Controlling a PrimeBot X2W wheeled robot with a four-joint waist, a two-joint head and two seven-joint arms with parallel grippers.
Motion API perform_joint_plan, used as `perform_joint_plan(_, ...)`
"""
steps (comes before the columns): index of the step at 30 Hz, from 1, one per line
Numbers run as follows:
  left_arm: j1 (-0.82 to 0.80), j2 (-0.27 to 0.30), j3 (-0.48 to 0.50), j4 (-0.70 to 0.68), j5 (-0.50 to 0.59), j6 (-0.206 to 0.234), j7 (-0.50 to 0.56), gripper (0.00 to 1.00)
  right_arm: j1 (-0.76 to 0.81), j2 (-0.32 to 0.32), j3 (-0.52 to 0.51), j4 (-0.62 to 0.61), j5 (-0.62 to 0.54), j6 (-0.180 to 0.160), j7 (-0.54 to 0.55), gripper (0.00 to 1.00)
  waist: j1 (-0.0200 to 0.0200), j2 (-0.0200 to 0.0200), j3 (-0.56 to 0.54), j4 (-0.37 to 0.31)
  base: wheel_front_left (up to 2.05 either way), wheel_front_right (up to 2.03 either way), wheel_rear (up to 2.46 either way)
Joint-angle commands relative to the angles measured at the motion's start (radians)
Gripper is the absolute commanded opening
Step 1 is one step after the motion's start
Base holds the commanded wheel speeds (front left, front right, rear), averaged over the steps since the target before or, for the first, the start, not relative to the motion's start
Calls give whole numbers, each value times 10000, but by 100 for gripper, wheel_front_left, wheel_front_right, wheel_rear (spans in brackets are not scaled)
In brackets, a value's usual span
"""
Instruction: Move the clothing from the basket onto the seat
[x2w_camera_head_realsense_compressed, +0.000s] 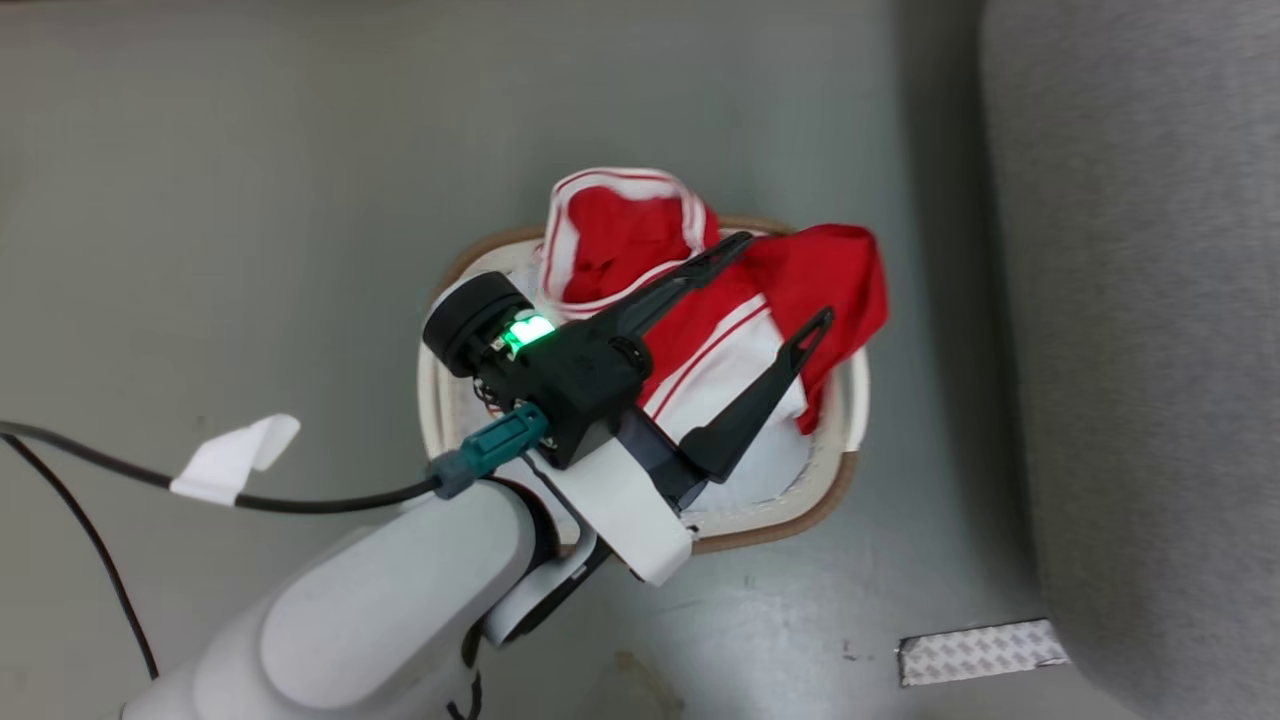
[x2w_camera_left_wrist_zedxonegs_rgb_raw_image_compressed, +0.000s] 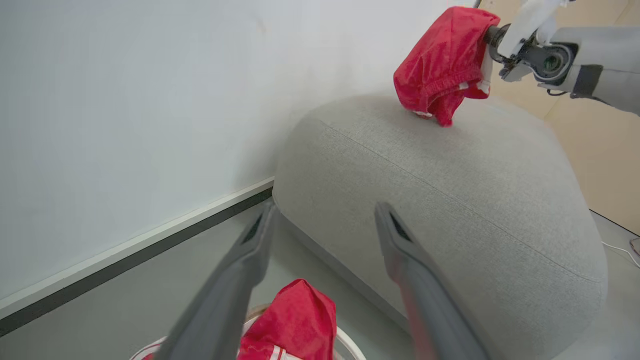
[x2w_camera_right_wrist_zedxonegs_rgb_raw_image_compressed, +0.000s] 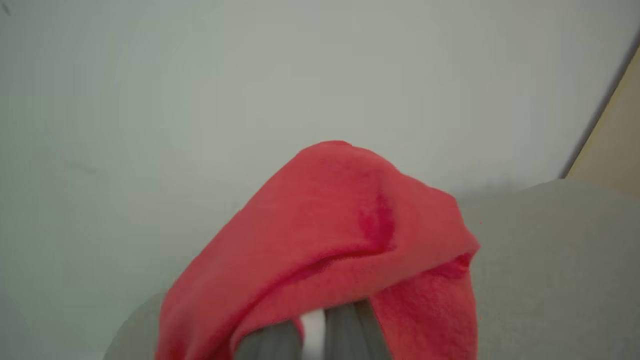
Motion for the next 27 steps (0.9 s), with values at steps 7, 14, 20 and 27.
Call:
perform_joint_plan(7,-33,23,77,236,-73,-11,-280,100,-437,-54,912,2222,-706,-20,1387,63,-3,0,282,610,0,0,0)
perform_joint_plan(14,322,13,102,595,-332,-34,-538,100,-162,162,2186,2691,-575,-20,2215,100,-3,0,-721,398,0,0,0)
perform_joint_plan(20,1040,-1,183,1080,-816,78,-882,100,666,119,3587,2441,-264,-20,3255,100,-3,0,-2340,163,0,0,0)
perform_joint_plan(27,2036,203,630,1405,-1397,361,-1301,100,1835,-350,4818,768,381,-20,3175,100,-3,0,-4179,16,0,0,0)
